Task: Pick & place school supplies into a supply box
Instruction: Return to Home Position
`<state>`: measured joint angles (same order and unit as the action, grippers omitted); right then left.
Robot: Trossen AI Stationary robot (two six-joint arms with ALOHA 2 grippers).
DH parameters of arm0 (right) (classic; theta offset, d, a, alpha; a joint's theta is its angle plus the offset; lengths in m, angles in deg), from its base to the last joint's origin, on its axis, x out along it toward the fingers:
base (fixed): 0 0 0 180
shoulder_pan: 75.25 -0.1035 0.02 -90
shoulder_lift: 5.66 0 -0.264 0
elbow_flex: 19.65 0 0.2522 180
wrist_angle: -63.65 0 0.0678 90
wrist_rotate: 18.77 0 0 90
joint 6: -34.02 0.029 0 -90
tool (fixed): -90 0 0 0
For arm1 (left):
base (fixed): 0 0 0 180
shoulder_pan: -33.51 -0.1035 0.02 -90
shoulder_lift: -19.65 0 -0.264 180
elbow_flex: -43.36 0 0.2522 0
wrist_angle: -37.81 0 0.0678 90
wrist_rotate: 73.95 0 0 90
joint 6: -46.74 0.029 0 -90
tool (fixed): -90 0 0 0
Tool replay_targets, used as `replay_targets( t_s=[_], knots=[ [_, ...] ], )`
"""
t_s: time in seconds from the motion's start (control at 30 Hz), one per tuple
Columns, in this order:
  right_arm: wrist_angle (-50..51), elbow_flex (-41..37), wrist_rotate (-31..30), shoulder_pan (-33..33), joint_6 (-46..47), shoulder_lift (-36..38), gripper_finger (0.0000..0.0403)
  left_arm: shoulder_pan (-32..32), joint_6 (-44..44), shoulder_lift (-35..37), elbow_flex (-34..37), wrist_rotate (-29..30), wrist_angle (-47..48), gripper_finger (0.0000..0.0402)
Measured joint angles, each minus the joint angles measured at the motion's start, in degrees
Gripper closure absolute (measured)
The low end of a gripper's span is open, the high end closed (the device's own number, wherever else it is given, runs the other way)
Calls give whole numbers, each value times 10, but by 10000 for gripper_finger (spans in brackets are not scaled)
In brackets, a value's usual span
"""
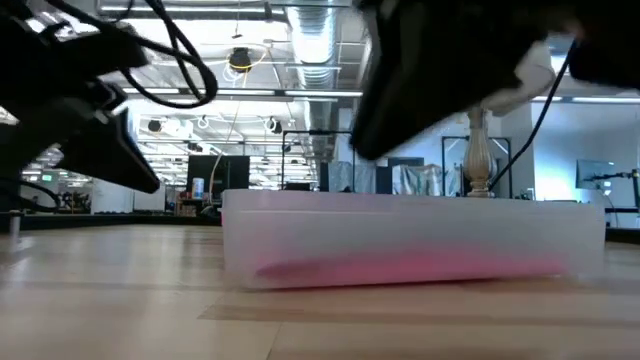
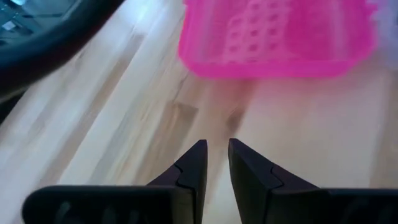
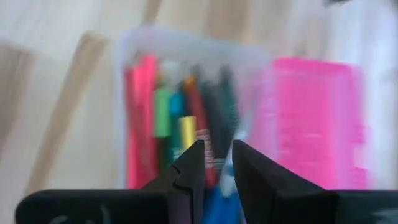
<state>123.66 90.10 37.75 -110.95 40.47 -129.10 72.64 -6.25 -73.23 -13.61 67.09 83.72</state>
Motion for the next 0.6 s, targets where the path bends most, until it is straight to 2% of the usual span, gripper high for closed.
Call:
replay_targets(
  t_s=[0.1,0.37,0.6],
  knots=[
    [1,4,-51,-19,31,17,327,-23,23,0,24,-9,-9,340],
    [-10,19,-24,-75,172,32,327,-88,83,0,121,-13,-130,340],
    [-15,-15,-25,-116,372,32,327,-149,180,0,138,-16,-266,340]
  ],
)
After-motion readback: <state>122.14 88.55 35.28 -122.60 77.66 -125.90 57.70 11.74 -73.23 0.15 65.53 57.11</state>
